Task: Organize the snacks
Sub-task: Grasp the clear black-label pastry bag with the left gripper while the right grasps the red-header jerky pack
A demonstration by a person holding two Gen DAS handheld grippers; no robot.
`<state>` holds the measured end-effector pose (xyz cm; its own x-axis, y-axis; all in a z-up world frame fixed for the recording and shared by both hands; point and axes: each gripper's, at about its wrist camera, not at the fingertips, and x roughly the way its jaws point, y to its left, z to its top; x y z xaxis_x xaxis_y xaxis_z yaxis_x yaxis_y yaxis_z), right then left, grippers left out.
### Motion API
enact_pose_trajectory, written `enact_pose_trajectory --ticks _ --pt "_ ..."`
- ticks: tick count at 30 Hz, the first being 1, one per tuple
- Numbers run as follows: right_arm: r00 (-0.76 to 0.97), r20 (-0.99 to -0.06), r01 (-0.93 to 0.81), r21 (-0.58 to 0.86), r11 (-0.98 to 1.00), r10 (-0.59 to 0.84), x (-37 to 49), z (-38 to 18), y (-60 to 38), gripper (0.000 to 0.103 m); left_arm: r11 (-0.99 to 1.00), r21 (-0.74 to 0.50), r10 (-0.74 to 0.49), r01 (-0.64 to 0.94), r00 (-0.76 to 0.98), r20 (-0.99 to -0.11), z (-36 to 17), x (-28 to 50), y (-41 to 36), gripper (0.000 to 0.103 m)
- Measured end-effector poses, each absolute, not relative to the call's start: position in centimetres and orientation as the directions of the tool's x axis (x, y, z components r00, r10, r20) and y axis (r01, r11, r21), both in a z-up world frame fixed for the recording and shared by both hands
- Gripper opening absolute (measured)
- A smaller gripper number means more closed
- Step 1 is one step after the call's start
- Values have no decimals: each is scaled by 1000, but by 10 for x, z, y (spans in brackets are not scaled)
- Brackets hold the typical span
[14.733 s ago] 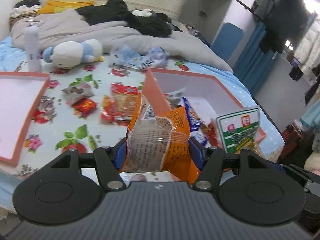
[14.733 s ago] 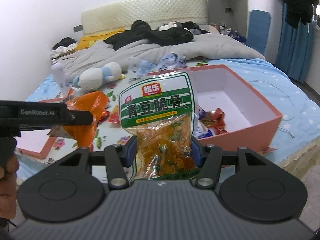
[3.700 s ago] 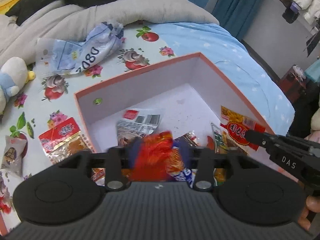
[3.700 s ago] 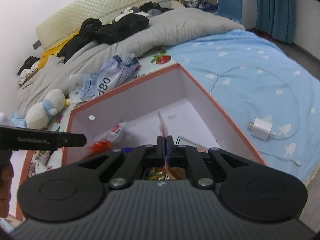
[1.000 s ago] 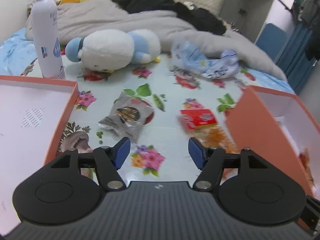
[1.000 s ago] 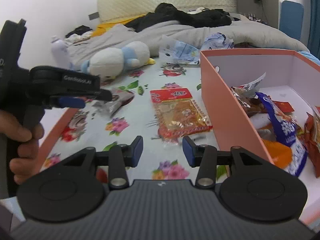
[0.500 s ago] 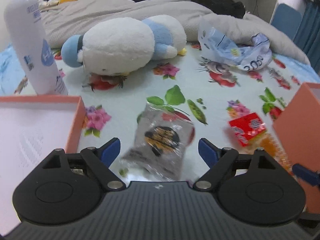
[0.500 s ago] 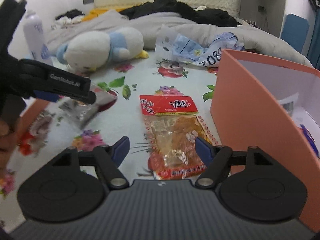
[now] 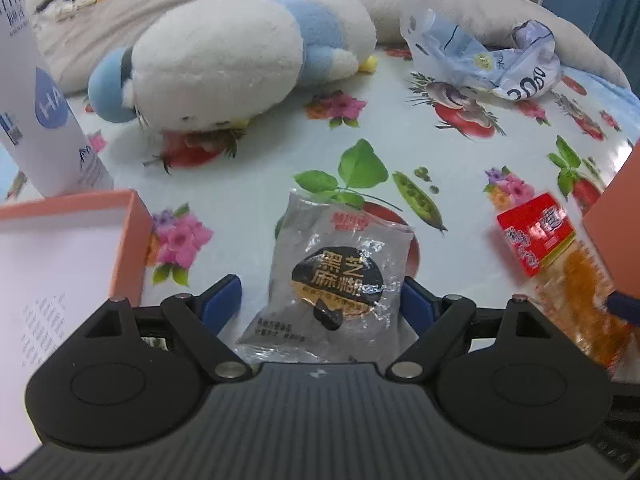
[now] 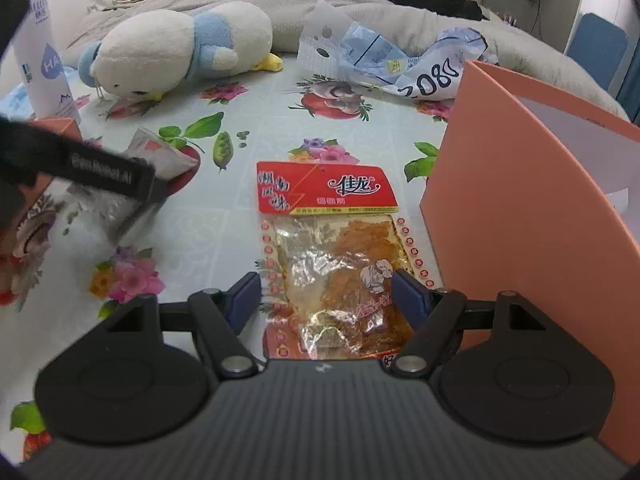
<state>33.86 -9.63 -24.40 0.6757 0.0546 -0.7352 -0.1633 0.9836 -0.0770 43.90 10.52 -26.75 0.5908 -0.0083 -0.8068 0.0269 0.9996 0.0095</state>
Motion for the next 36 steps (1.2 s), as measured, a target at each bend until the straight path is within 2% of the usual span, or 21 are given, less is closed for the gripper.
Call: enact_pose_trajectory --ticks 2,4,9,27,36 --pt "664 -745 -174 -79 982 58 341 -244 -96 74 1000 -2 -10 14 590 -807 -268 438 108 85" --pt "651 -756 -196 -85 977 65 343 -244 -95 72 1000 2 -12 23 595 -804 -266 435 107 75" --pt "595 -794 -289 -65 955 126 344 -240 -94 71 999 33 7 33 597 -803 -265 424 97 68" --pt "550 -796 -441 -19 897 253 258 -232 -92 68 995 -5 57 -101 599 -799 -262 298 95 66" --pt "520 -788 -497 36 867 331 202 -227 -103 68 994 -28 40 -105 601 -798 -257 243 86 66"
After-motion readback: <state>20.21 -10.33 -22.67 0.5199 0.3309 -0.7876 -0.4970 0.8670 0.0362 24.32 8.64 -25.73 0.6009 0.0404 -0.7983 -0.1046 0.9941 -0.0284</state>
